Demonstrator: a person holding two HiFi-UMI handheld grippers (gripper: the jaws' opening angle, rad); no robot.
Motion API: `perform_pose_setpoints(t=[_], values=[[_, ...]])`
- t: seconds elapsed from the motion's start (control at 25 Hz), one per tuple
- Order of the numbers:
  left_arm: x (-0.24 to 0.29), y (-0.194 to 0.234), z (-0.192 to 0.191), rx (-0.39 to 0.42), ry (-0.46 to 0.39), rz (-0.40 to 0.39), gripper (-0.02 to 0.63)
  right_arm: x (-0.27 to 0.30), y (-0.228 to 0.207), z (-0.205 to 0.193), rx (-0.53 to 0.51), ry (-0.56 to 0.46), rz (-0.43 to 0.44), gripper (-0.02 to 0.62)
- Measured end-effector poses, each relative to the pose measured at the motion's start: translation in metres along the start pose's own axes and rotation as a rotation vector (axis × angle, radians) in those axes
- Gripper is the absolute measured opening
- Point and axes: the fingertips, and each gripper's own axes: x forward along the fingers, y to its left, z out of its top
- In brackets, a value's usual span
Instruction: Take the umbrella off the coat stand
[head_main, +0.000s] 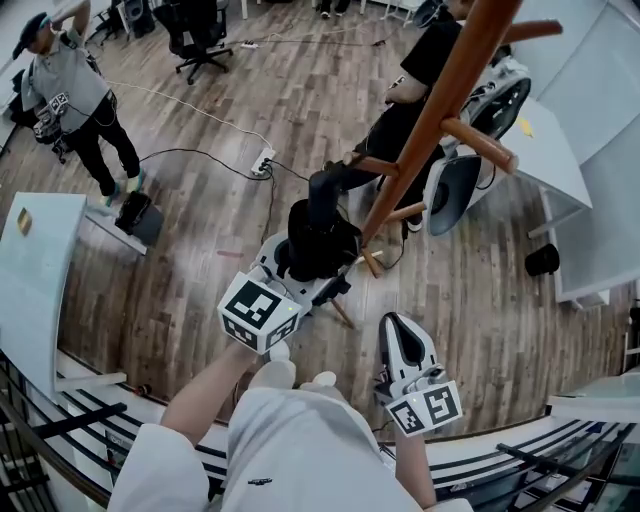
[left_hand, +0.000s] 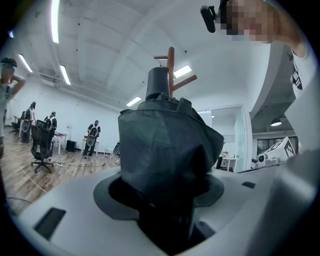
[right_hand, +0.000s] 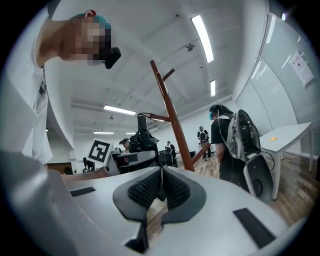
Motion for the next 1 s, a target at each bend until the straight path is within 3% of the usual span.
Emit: perform_pose_setpoints(t=[0.24,0.48,0.84,1.0], values=[[-0.012,0.000,0.010,0.012,-0.014,0.010,0.273,0.004,0.006,0.005,0.011,-0.021,0.010,0.037],[-0.029,-0.007,0.009,0.016,-0.014,0.012,0.273,0.004,0.014,0.020,0.141,-0.134,0.087,0.035],[-0.048,-0.022,-0.002,-0.003,-0.003,0.012,0.273,0.006,0.013,0.016,0.000,-0.087,0.068,0.035],[-0.049,-0.026,-0.012,-0.025,0.011,0.015,0.273,0.004,0.008,0.014,0.000,-0.077,0.068,0.037]])
